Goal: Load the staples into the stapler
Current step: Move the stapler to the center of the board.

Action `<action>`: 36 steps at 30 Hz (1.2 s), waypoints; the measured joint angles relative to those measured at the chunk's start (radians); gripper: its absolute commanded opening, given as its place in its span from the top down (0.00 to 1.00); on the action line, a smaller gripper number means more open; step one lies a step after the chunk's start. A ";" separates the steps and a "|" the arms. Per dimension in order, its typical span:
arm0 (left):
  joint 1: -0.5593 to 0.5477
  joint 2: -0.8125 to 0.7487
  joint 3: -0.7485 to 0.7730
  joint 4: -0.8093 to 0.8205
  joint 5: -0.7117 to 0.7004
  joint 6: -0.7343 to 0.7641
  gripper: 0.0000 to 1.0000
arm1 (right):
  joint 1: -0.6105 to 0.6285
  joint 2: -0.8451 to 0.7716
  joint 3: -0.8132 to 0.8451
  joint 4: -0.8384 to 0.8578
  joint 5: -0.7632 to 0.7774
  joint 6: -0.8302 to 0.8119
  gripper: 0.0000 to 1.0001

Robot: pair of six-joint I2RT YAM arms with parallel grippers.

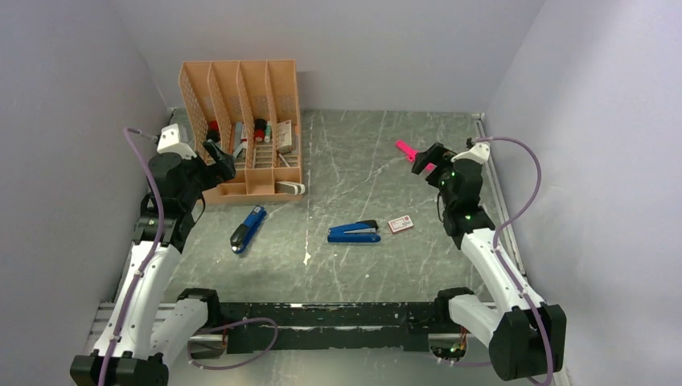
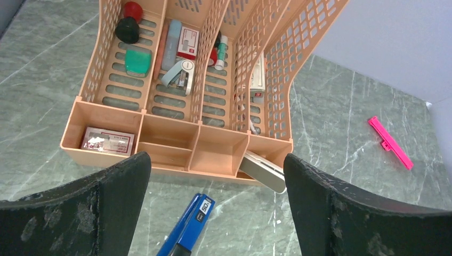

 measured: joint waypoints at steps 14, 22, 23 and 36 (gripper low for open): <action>0.026 0.011 0.000 0.000 0.003 -0.016 0.01 | 0.000 0.051 -0.006 0.052 0.018 0.065 0.00; 0.026 0.016 -0.004 0.002 -0.021 -0.035 0.01 | 0.000 0.055 -0.010 0.101 0.019 0.078 0.00; 0.026 0.019 -0.006 0.000 -0.022 -0.037 0.01 | 0.000 0.058 -0.011 0.105 0.008 0.074 0.00; 0.026 0.049 -0.014 -0.089 0.008 -0.032 0.13 | 0.170 0.192 0.083 0.010 -0.178 -0.116 0.01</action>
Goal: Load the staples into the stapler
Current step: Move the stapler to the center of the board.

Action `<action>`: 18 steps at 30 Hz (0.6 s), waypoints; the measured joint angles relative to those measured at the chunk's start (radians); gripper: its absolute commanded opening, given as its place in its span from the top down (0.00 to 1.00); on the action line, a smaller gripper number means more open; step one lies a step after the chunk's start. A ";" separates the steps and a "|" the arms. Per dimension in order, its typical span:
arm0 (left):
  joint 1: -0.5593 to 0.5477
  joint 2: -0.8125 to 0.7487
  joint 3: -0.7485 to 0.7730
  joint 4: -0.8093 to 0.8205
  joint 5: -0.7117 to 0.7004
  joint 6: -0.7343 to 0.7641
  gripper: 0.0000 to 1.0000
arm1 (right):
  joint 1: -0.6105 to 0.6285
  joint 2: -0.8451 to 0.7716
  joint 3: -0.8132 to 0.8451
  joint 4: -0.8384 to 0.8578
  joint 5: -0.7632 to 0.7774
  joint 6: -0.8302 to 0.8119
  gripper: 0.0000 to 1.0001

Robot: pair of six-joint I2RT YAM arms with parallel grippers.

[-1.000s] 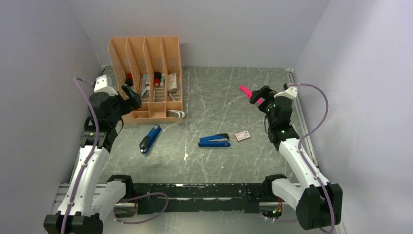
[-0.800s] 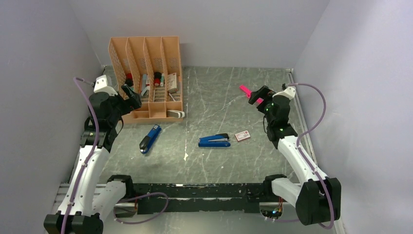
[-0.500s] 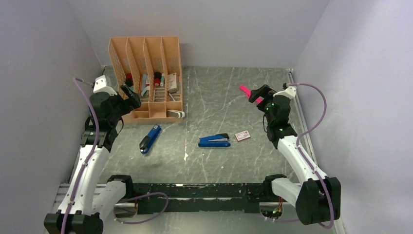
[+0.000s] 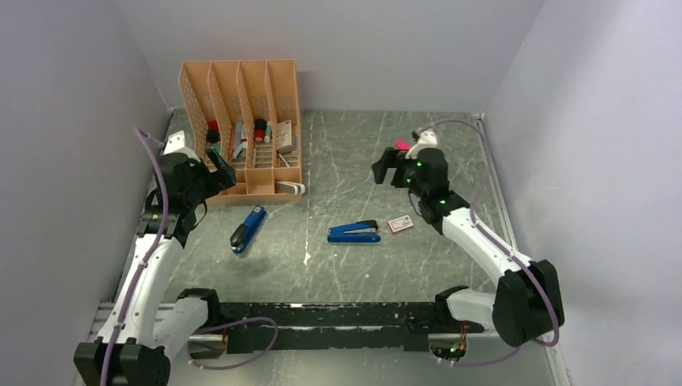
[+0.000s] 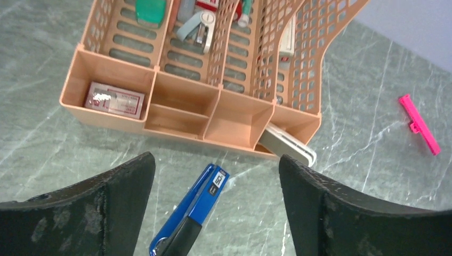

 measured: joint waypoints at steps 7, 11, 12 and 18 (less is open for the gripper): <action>-0.048 0.049 -0.105 -0.014 0.008 -0.031 0.27 | 0.218 0.069 0.031 -0.050 -0.021 -0.077 0.02; -0.115 0.079 -0.166 -0.037 -0.006 -0.047 0.33 | 0.249 0.080 0.007 -0.050 -0.063 -0.084 0.02; -0.129 0.090 -0.178 -0.037 -0.013 -0.053 0.34 | 0.253 0.078 -0.002 -0.048 -0.072 -0.084 0.02; -0.226 0.192 -0.199 -0.035 -0.079 -0.090 0.34 | 0.262 0.056 -0.048 -0.040 -0.090 -0.084 0.03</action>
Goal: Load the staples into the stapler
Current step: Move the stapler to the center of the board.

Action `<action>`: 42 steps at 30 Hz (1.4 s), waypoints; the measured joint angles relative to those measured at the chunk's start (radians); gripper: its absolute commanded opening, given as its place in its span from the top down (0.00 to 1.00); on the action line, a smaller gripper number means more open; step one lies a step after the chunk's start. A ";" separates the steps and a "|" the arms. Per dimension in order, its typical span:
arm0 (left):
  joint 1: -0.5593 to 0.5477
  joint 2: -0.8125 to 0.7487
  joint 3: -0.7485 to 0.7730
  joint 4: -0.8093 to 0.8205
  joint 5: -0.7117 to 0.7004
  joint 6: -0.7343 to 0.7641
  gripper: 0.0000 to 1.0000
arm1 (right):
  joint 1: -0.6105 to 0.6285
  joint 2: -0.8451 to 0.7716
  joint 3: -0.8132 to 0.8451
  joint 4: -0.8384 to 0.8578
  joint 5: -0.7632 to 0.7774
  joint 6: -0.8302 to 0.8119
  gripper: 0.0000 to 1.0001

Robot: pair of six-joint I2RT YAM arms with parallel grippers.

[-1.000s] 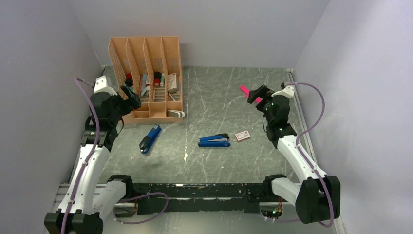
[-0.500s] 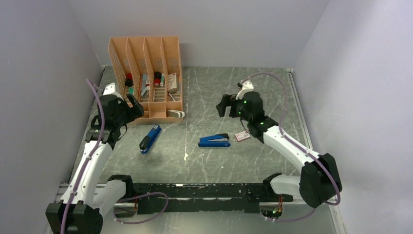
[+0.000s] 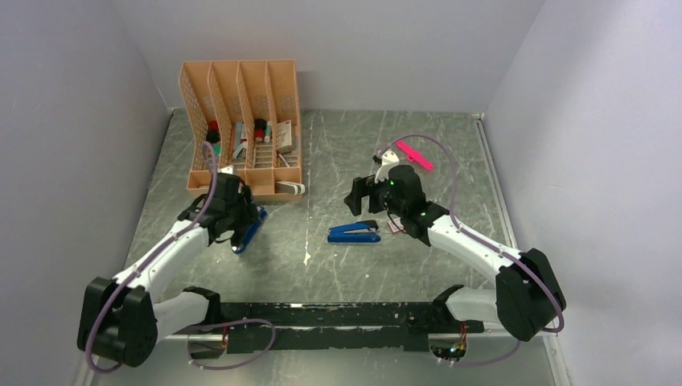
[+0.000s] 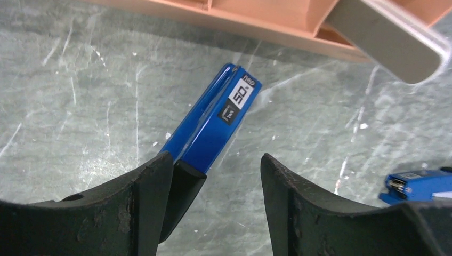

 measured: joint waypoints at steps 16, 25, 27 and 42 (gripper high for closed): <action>-0.046 0.153 0.066 -0.018 -0.199 -0.051 0.39 | 0.001 -0.032 -0.012 0.019 -0.025 -0.007 0.05; -0.110 0.193 0.065 -0.016 -0.192 -0.052 0.30 | 0.001 -0.030 -0.014 0.022 -0.031 -0.007 0.05; -0.110 0.210 0.066 -0.017 -0.192 -0.052 0.32 | 0.001 -0.026 -0.014 0.022 -0.034 -0.007 0.05; -0.133 0.291 0.105 -0.024 -0.169 -0.061 0.65 | 0.001 -0.021 -0.018 0.020 0.015 -0.005 0.06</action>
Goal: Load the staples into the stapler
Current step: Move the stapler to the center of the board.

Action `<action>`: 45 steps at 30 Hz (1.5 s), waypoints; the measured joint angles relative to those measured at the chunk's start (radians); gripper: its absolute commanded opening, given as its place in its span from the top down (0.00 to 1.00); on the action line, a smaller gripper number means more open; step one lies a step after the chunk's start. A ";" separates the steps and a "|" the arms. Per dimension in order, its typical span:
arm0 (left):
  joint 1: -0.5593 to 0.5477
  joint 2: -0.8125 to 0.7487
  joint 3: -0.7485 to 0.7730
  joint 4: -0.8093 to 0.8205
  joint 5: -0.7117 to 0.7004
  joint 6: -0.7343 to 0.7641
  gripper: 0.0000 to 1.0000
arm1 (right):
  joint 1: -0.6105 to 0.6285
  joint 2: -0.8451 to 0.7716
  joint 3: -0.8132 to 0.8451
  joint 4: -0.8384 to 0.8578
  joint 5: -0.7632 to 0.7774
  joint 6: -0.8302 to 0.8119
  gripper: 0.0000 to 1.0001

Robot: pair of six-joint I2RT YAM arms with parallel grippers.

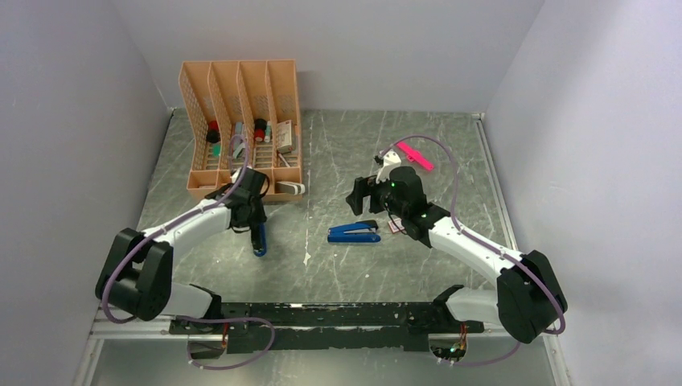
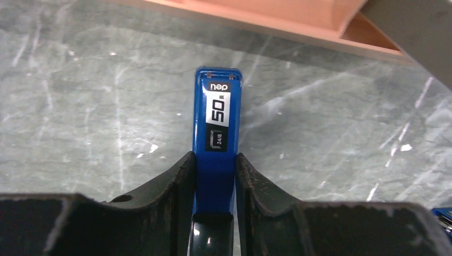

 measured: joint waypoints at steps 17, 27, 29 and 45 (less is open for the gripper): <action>-0.256 0.217 0.178 0.012 0.004 -0.115 0.30 | 0.003 -0.030 -0.058 -0.002 0.107 0.032 0.06; -0.236 0.069 0.242 -0.031 -0.035 -0.110 0.20 | 0.242 -0.082 -0.106 0.049 0.266 0.182 0.09; -0.201 -0.015 0.241 -0.043 -0.046 -0.105 0.20 | 0.339 -0.056 -0.101 0.070 0.318 0.218 0.09; -0.062 -0.563 0.208 -0.243 -0.256 -0.080 0.20 | 0.645 0.507 0.339 0.080 0.587 0.339 0.08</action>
